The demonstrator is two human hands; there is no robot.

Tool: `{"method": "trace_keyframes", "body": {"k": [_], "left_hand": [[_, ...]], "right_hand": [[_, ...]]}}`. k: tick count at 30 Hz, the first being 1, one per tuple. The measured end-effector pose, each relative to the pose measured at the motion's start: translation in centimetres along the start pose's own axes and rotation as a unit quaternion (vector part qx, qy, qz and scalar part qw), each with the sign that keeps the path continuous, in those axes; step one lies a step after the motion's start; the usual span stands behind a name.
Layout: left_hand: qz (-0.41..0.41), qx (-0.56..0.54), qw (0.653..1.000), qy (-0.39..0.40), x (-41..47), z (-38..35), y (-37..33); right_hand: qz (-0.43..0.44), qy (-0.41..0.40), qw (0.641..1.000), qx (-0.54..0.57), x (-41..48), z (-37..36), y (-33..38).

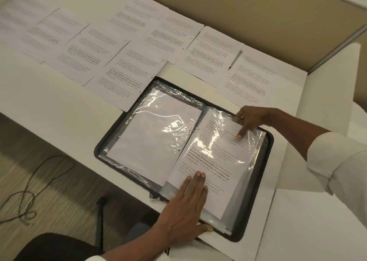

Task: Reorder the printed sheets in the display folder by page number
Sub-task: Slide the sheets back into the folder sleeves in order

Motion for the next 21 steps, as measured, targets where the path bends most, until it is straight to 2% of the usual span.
{"method": "trace_keyframes", "body": {"k": [11, 21], "left_hand": [[0.037, -0.04, 0.997, 0.045, -1.1, -1.5, -2.5], [0.049, -0.064, 0.994, 0.079, -1.4, -1.7, -3.1]], "right_hand": [[0.066, -0.037, 0.997, 0.012, 0.6, 0.7, -0.5], [0.08, -0.005, 0.997, 0.001, 0.7, 1.6, 0.4]]}}
Point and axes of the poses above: each hand's wrist, its own x-axis towards the middle knuckle, its own z-axis out of the back of the hand, y = z × x, the point moved 7 cm from there along x, towards the middle knuckle, and after that the axes turned 13 degrees about z, right-handed, at the moved point
